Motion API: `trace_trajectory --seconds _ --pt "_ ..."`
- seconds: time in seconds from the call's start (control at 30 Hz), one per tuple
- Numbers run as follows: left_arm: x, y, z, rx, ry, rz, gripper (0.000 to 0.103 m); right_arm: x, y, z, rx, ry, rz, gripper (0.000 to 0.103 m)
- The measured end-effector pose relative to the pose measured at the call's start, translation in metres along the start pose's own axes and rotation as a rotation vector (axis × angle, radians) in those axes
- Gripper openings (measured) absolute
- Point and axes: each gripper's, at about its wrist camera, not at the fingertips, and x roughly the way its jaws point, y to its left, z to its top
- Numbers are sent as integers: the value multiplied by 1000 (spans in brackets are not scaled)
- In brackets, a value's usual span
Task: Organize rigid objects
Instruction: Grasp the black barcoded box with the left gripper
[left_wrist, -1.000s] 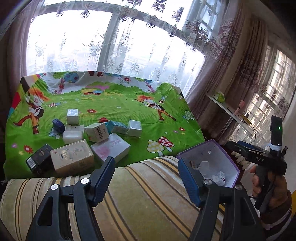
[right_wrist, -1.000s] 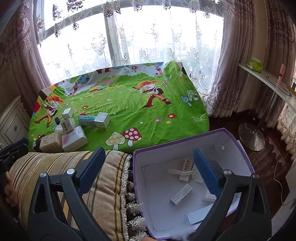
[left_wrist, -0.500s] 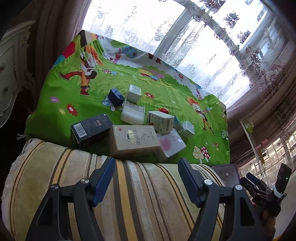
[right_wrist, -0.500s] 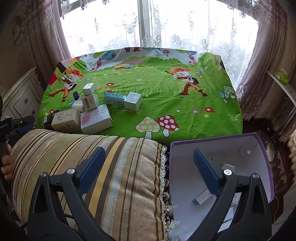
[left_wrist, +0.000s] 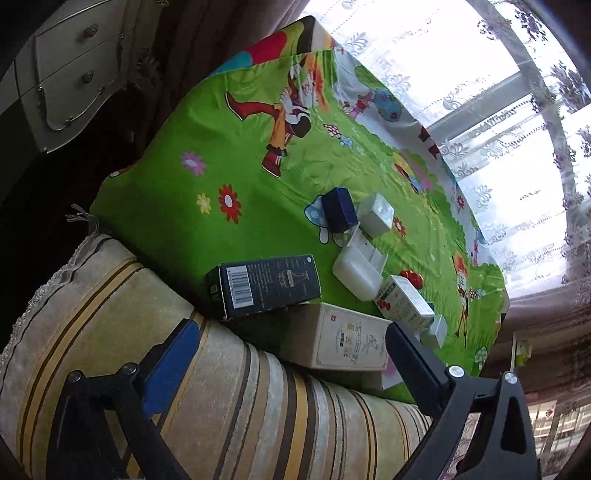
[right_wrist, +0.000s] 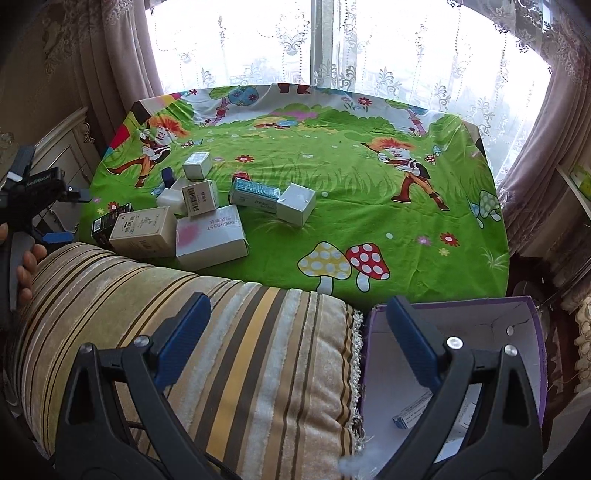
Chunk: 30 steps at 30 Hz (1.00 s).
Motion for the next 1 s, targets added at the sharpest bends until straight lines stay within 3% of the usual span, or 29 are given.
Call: trace_trajectory --seconds 0.2,0.47,0.87,0.93,1.0 --pt "27 -5 23 -91 34 108 102 12 10 15 -20 3 25 97" --pt "54 -13 25 -86 64 215 102 44 25 39 -26 50 77 97" --pt "85 -15 23 -37 88 298 102 83 64 71 -87 86 146 97" --pt "87 -15 22 -12 87 290 93 90 69 74 -96 96 146 97" --pt "89 -16 23 0 83 273 93 98 76 79 -105 105 147 97"
